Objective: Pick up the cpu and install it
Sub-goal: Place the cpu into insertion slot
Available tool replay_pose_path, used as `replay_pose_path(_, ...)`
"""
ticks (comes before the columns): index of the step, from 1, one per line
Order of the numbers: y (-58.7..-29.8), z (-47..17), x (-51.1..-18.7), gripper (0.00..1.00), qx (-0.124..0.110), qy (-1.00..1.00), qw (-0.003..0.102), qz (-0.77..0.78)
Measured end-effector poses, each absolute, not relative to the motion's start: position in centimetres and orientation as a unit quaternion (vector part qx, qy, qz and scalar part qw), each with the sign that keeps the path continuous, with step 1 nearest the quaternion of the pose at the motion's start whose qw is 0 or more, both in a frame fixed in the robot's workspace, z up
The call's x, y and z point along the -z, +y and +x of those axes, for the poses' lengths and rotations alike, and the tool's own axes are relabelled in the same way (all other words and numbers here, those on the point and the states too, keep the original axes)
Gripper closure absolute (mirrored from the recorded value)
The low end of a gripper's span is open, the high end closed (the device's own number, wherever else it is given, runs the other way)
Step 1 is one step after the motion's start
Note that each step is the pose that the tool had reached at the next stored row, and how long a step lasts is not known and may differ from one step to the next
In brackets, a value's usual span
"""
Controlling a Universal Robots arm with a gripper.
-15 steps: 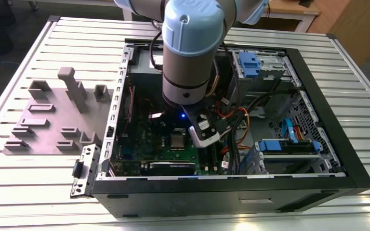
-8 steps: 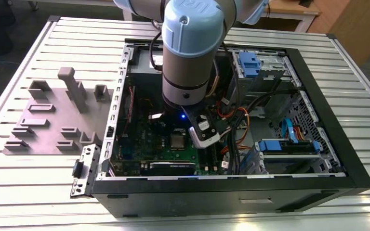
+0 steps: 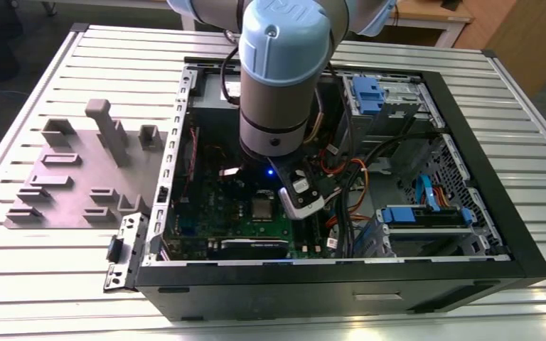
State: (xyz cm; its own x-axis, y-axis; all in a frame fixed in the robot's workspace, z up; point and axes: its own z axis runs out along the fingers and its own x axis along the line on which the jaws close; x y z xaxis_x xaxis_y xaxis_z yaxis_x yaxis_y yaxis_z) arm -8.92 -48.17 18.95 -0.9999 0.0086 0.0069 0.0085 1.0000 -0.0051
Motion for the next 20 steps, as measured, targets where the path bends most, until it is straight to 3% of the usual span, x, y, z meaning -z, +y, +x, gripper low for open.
replay_pose_path(12,-48.16,-8.92,-18.71,0.53,-0.002,-1.0,0.003,-0.004)
replay_pose_path(14,-48.15,-8.93,-18.68,0.47,-0.002,-1.0,0.003,-0.004)
replay_pose_path(16,-48.14,-8.9,-18.63,0.47,-0.002,-1.0,0.003,-0.004)
replay_pose_path(17,-48.15,-8.91,-18.66,0.4,-0.002,-1.0,0.003,-0.004)
replay_pose_path(20,-48.16,-8.92,-18.7,0.4,-0.002,-1.0,0.003,-0.004)
